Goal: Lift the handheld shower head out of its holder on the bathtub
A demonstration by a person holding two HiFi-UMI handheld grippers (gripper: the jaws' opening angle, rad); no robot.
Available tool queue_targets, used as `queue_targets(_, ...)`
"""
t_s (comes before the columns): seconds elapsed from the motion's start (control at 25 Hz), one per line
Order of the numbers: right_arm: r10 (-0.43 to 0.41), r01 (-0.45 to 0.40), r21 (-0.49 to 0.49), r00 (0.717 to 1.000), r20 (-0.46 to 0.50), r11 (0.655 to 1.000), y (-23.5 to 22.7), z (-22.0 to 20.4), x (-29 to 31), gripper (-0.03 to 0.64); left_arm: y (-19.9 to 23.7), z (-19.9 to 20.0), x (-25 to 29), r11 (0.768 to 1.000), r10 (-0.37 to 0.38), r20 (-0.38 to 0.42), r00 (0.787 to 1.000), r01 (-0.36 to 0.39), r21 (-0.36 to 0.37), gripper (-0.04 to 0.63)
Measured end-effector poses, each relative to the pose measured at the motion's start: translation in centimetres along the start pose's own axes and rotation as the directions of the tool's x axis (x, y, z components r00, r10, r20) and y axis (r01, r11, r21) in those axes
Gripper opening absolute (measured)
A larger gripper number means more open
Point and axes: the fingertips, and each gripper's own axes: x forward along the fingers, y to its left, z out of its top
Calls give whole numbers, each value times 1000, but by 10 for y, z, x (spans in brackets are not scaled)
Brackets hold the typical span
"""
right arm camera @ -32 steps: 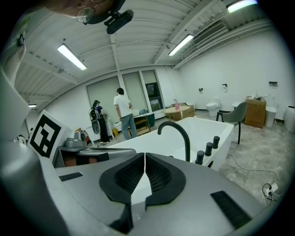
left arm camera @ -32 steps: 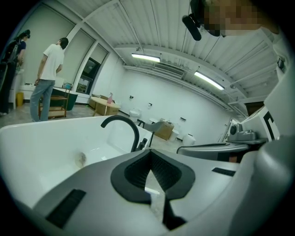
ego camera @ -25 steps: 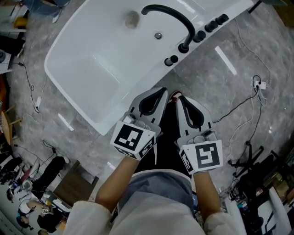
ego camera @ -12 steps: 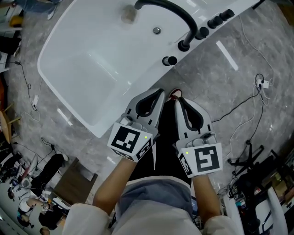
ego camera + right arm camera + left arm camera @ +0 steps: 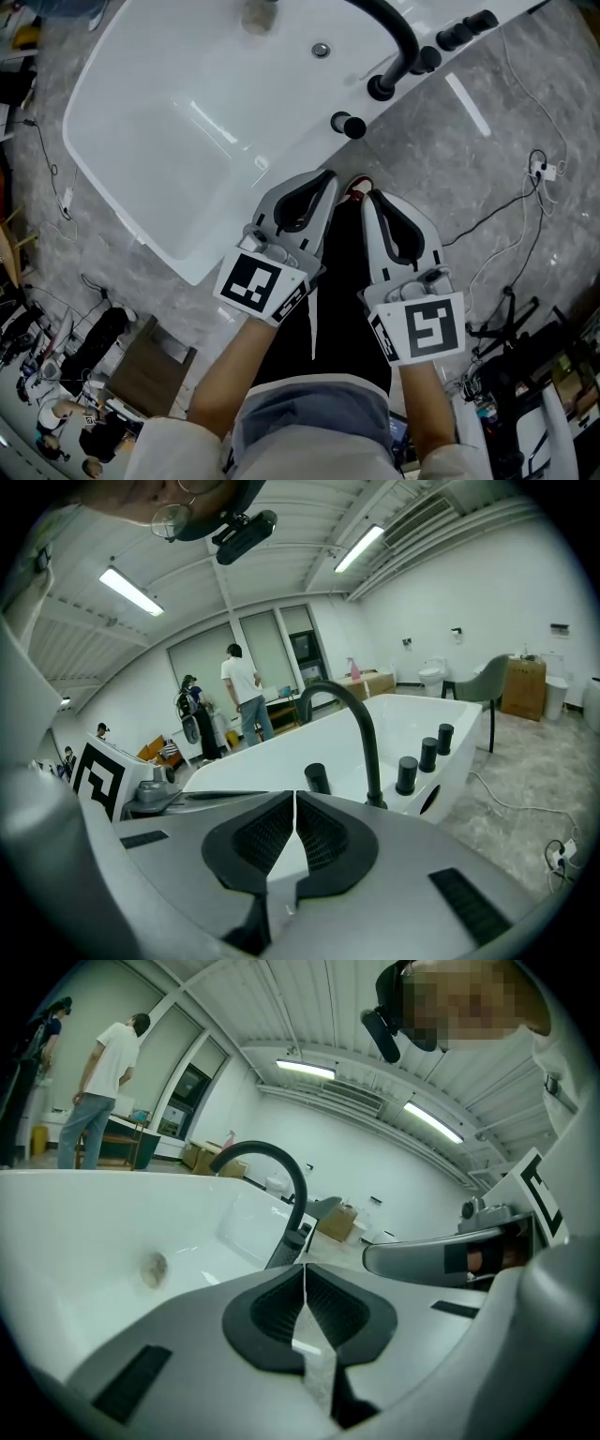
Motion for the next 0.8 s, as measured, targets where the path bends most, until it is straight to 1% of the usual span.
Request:
queue_targets(0.32, 0, 1, 39, 1000, -18, 999, -13, -24, 16, 21, 22, -27, 27, 999, 33, -20, 999, -32, 30, 8)
queue_targets(0.6, -3, 5, 69, 999, -39, 998, -28, -49, 30, 21, 41, -54, 47, 996, 87, -48, 995, -86, 17, 8)
queue_targets(0.68, -4, 7, 78, 999, -43, 997, -33, -55, 36, 20, 45, -61, 54, 995, 96, -57, 994, -95, 16, 42)
queue_targets(0.8, -5, 9, 86, 999, -47, 996, -39, -62, 46, 20, 49, -70, 63, 996, 89, -69, 994, -87, 25, 48)
